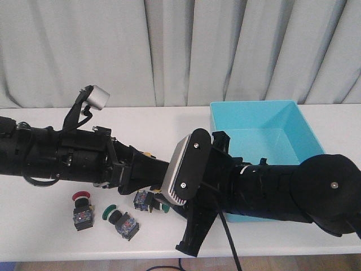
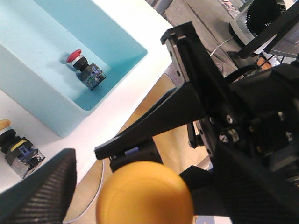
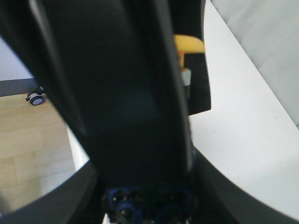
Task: Pick red and yellow buttons and place in box
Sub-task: 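Carry the yellow button with the right gripper into the box, release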
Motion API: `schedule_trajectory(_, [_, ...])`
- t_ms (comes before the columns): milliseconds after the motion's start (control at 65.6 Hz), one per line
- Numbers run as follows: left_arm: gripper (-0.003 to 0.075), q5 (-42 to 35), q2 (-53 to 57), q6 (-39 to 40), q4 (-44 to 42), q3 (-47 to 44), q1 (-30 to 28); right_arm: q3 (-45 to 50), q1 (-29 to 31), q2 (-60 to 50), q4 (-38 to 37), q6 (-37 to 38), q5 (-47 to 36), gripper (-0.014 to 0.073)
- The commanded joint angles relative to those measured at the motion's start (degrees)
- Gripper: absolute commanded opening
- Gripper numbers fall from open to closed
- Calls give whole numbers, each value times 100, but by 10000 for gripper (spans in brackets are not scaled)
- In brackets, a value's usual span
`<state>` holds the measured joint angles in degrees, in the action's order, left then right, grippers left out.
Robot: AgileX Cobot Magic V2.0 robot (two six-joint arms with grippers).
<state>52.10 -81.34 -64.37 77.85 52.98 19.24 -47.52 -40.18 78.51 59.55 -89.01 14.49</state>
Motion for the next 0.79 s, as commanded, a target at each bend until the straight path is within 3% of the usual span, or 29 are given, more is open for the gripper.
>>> schedule_trajectory(0, [594, 109, 151, -21, 262, 154, 18, -175, 8, -142, 106, 42, -256, 230])
schedule_trajectory(274, [594, 109, 151, -15, -250, 154, 18, -161, 15, -142, 85, 628, -1041, 230])
schedule_trajectory(381, [594, 117, 151, -15, -278, 154, 18, -161, 303, -142, 85, 825, -1028, 230])
schedule_trajectory(625, [594, 136, 151, -15, -277, 154, 18, -167, 2074, -142, 10, 1607, -239, 230])
schedule_trajectory(778, [594, 136, 151, -15, -277, 154, 18, -174, 2861, -142, -529, 2163, 266, 230])
